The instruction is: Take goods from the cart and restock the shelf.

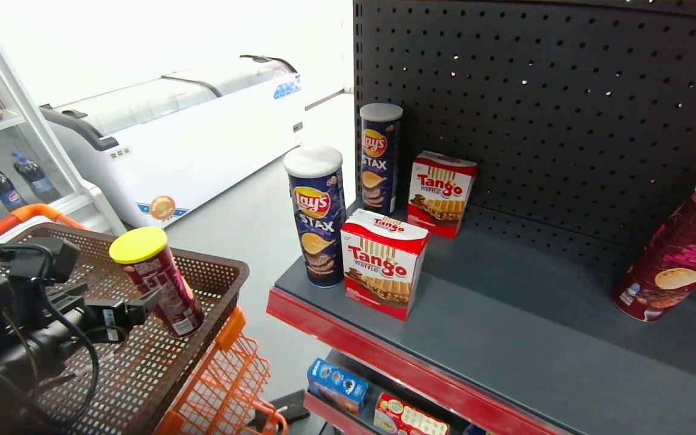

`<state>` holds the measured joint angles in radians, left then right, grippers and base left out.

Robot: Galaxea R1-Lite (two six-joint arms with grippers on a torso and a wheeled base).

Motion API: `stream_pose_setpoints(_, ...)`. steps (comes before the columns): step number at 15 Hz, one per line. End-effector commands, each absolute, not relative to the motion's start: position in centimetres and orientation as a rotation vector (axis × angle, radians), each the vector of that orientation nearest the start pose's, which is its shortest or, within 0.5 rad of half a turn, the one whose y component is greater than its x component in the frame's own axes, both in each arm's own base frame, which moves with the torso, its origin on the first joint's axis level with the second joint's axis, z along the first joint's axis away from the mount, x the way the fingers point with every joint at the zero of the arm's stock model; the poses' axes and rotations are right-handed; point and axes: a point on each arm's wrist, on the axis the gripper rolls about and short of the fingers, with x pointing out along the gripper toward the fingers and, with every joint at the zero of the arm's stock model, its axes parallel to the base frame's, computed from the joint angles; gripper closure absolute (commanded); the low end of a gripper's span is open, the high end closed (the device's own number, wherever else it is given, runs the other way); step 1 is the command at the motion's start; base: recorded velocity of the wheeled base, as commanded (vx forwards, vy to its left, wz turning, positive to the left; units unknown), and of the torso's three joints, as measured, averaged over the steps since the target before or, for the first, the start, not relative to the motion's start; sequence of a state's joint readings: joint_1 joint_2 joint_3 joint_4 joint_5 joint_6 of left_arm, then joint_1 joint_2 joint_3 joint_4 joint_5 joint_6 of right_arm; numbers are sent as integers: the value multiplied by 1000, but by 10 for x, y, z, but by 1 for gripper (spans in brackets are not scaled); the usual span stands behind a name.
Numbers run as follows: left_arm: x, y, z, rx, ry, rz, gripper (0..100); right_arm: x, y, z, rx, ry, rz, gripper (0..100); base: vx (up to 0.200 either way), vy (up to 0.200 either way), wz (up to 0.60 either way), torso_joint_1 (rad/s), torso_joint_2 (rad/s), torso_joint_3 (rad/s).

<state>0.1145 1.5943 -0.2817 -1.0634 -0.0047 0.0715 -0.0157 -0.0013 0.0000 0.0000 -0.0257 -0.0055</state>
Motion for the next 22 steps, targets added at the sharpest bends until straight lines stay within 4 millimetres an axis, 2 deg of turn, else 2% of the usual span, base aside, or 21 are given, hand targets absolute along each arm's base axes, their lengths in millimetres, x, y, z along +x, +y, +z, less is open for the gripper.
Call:
stream_pose_setpoints(1,240,25,96,48,346,87,0,-23,0,76,-6,-1,-41,0,0,0,0,0,0,0)
stream_pose_setpoints(2,250,25,86,48,342,83,0,-23,0,75,-6,0,-41,0,0,0,0,0,0,0)
stream_pose_setpoints(6,273,23,83,52,271,71,0,-23,0,75,-6,0,-41,0,0,0,0,0,0,0)
stream_pose_setpoints(14,303,26,74,43,215,82,0,-23,0,75,-6,0,-41,0,0,0,0,0,0,0)
stream_pose_setpoints(15,305,26,76,42,205,84,100,-23,0,76,-6,-1,-41,0,0,0,0,0,0,0)
stream_pose_setpoints(19,307,25,81,72,184,74,100,-23,0,75,-6,0,-40,0,0,0,0,0,0,0)
stream_pose_setpoints(21,307,21,87,89,163,60,100,-23,0,75,-6,0,-41,0,0,0,0,0,0,0)
stream_pose_setpoints(22,304,19,96,101,141,55,100,-23,0,75,-6,0,-41,0,0,0,0,0,0,0)
